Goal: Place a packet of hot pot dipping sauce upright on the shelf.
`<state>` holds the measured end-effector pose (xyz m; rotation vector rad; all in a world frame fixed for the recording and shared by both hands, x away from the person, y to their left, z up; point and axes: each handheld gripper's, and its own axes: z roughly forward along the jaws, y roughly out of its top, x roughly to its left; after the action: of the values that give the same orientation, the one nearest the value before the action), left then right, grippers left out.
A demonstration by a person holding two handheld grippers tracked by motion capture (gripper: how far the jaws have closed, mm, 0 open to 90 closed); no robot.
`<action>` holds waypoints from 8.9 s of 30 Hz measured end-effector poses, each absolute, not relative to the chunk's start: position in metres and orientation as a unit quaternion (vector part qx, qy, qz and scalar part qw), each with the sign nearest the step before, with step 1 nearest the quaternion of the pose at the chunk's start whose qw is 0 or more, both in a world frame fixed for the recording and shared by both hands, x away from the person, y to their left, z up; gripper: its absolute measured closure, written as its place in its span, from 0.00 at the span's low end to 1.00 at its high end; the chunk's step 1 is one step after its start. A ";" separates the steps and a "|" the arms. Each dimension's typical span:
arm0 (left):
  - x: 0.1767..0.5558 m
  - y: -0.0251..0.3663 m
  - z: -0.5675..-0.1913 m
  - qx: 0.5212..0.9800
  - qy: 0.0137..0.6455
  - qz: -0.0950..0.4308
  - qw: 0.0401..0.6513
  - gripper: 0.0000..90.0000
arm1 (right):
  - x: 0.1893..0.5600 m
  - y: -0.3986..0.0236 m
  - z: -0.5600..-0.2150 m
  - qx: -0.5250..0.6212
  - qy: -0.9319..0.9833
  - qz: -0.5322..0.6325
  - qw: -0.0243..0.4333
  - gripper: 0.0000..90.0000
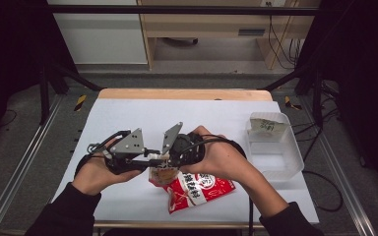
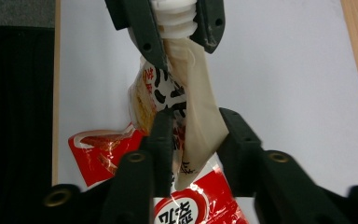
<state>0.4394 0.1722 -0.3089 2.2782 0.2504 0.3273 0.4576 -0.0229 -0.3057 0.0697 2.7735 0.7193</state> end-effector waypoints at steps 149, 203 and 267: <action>0.426 0.276 -0.451 0.822 0.342 0.207 0.406 0.05 | 0.479 -0.290 -0.272 0.215 0.906 0.229 0.282 0.97; 0.425 0.264 -0.456 0.841 0.323 0.190 0.391 0.05 | 0.537 -0.304 -0.295 0.238 0.893 0.228 0.308 0.97; 0.425 0.260 -0.459 0.851 0.311 0.179 0.383 0.05 | 0.541 -0.302 -0.324 0.228 0.901 0.219 0.296 0.97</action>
<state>0.4248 0.2603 -0.4594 2.1709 0.7931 0.4569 0.5415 -0.3022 -0.3238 0.6074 2.3976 0.5835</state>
